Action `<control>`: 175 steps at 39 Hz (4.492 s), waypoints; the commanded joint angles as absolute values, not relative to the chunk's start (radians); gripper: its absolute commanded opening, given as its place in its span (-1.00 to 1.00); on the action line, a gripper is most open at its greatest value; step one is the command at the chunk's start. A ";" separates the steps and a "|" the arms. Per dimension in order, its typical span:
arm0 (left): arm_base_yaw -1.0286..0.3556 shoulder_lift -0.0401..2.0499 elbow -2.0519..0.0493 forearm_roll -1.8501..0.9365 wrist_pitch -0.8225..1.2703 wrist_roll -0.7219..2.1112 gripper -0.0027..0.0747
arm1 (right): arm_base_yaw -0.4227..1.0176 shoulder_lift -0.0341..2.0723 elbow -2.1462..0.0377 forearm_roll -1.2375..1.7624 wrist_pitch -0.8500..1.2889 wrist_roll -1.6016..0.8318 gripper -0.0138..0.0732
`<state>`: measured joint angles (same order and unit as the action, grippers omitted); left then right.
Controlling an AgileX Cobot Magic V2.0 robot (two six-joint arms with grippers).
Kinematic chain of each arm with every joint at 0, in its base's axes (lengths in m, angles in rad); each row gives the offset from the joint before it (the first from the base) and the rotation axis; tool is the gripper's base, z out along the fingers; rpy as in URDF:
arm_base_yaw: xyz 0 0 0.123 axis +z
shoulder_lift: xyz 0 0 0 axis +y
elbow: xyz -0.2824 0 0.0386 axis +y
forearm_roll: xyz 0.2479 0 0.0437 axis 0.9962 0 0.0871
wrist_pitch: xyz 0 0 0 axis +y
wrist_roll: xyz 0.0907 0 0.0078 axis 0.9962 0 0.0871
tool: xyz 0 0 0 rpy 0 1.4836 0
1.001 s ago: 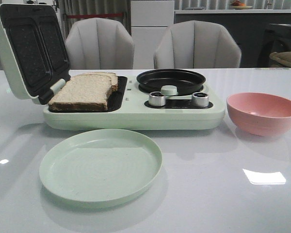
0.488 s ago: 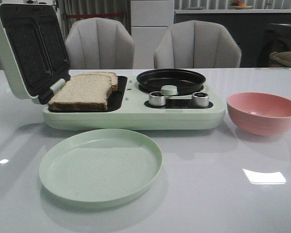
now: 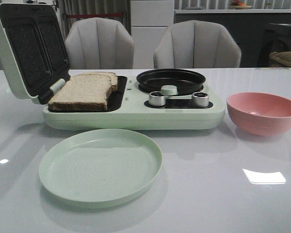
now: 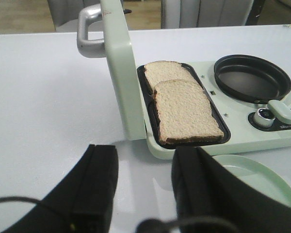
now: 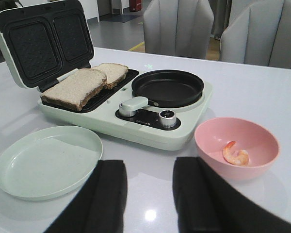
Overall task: Make breakfast with bread and shrimp
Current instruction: 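Withdraw the right gripper back toward the pink bowl, then grasp the sandwich maker lid handle with the left gripper and lower it, then release the lid handle and raise the left gripper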
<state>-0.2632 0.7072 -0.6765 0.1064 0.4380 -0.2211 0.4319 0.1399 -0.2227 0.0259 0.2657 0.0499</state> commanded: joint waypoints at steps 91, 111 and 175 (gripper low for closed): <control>-0.014 1.808 -1.489 -1.318 0.826 0.612 -0.07 | 0.430 0.148 -0.250 0.029 0.175 0.048 0.14; -0.262 1.852 -1.489 -1.112 0.746 0.617 -0.07 | 0.430 0.148 -0.250 0.029 0.175 0.048 0.14; -0.269 0.681 -1.035 -0.172 0.669 0.297 -0.07 | 0.430 0.148 -0.250 0.029 0.175 0.048 0.14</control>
<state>-0.2682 0.7583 -1.0870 -0.1668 0.7909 0.3191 0.4319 0.1399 -0.2211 0.0276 0.2642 0.0550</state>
